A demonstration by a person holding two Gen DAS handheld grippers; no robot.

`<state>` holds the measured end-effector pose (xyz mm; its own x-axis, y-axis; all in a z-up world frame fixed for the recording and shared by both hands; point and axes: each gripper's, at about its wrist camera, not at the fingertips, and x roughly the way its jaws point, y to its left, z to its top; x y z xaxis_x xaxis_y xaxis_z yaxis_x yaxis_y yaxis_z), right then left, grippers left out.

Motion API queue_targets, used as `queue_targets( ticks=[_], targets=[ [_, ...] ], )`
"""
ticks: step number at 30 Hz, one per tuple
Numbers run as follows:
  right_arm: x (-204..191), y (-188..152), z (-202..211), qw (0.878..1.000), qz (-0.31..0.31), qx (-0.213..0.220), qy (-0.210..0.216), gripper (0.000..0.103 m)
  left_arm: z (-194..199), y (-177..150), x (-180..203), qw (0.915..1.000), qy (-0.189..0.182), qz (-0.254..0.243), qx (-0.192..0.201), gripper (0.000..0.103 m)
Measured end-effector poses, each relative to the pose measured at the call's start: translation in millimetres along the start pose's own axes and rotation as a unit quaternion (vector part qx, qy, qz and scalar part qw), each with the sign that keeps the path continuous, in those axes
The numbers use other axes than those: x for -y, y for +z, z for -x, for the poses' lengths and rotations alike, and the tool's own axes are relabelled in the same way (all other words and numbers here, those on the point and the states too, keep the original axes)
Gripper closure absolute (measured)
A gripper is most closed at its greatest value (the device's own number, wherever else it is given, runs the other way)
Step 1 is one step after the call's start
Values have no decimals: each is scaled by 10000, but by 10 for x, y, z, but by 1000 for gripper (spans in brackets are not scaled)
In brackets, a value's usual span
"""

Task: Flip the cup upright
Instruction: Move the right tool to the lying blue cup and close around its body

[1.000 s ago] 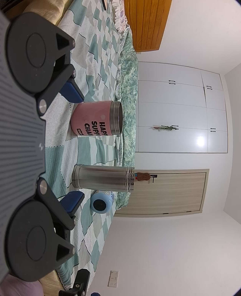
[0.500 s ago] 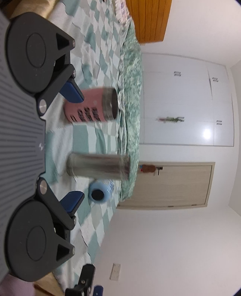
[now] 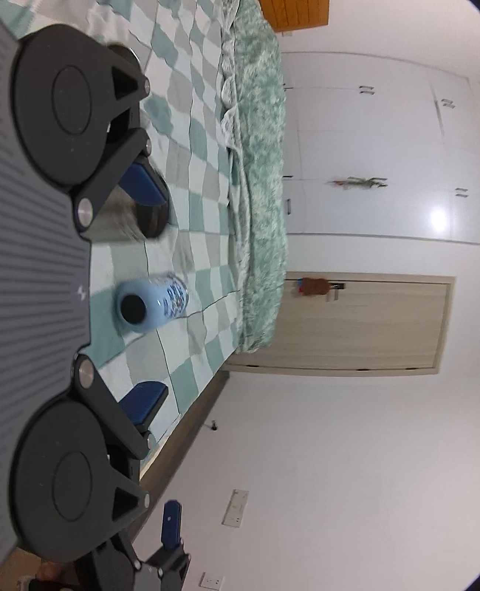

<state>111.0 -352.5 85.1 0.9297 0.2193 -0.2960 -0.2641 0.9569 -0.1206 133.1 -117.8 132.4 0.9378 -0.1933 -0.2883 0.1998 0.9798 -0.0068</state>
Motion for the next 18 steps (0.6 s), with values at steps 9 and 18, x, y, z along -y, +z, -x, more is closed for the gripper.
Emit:
queue_targets(
  ticks=[9, 18],
  targets=[
    [525, 257, -884, 9980, 275, -458, 351, 0, -1064, 368, 324, 9957, 291, -266, -838, 0],
    [933, 337, -1863, 9928, 443, -986, 519, 0, -2168, 434, 460, 9780, 931, -287, -1843, 0]
  ],
)
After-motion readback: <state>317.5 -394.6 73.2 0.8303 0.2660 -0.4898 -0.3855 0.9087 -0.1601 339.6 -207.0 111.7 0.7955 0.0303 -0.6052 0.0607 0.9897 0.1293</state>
